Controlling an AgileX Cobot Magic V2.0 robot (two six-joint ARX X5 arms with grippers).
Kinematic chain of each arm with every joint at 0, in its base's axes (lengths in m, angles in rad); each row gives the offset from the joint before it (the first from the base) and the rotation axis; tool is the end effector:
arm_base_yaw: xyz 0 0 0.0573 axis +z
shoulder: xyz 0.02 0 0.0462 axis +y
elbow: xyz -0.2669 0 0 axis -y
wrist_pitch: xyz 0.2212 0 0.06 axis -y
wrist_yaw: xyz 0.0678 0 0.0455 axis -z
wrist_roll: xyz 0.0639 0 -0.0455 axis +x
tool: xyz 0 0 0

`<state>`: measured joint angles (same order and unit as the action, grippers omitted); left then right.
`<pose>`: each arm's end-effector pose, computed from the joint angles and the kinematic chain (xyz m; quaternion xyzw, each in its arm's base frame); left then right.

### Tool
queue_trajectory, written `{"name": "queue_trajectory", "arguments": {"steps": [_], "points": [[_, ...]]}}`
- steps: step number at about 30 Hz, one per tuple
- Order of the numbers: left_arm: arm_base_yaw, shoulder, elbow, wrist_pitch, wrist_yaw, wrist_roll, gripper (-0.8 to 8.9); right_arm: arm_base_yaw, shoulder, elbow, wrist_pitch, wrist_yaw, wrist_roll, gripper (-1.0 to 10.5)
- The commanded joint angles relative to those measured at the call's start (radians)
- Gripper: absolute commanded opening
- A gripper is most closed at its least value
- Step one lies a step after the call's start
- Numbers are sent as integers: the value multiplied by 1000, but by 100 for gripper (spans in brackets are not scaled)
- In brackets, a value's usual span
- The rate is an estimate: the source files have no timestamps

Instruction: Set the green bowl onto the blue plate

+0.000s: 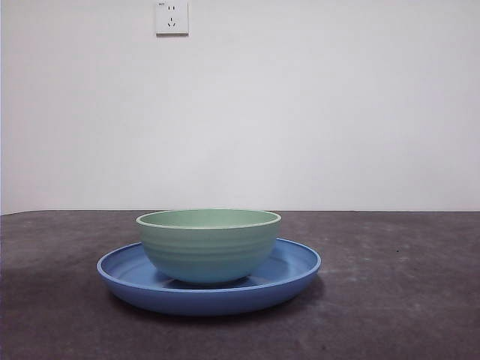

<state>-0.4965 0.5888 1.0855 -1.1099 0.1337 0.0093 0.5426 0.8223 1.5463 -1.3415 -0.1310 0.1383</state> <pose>0.0585 -0.0414 0.3344 0.0587 0.2955 -0.2968 0.9062 0.0567 0.0439 0.4146 0.0002 0.3185 0.2935 0.9013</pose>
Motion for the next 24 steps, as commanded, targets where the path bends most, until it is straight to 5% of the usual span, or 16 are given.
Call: {"name": "queue_trajectory", "arguments": {"steps": [1,11,19,24], "points": [[95,-8,2,20,1,10,33,7,6,17,-68,1,7,18],[436,-185,-359,630,0,24,33,7,6,17,-68,1,7,18],[481,-345,-755,862,-12,16,33,7,6,17,-68,1,7,18],[492,-442,-926,951,-42,-83,33,7,6,17,-68,1,7,18]]}}
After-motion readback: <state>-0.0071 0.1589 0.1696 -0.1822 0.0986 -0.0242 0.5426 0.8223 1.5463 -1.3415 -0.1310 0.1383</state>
